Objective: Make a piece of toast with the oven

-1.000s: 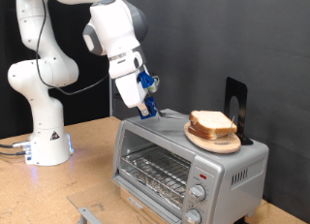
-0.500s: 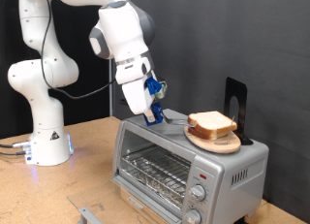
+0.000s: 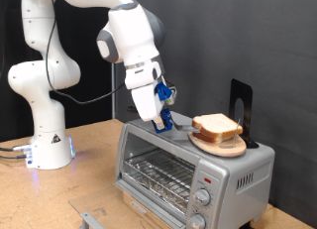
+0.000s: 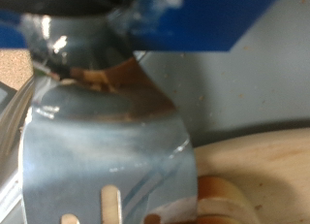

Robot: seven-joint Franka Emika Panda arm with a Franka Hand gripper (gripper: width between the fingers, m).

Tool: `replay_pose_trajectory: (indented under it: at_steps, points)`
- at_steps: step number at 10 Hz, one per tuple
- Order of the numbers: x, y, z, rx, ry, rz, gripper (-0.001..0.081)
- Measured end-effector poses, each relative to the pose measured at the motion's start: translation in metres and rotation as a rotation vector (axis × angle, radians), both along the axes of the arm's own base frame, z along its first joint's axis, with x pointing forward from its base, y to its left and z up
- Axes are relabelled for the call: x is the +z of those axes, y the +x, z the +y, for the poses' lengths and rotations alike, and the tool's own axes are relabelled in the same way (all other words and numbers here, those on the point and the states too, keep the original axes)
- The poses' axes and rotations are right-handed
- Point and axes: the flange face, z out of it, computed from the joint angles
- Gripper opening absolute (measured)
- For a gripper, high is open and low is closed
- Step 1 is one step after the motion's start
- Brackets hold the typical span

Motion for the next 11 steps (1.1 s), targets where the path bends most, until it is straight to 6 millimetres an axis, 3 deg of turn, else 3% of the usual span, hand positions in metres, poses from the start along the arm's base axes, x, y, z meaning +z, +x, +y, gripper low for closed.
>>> replay_pose_trajectory:
  at_steps: [4,11]
  points:
    - [0.001,0.011,0.012,0.015,-0.006,-0.009,0.0397]
    - [0.003,0.009,0.028,0.022,-0.01,-0.016,0.0397]
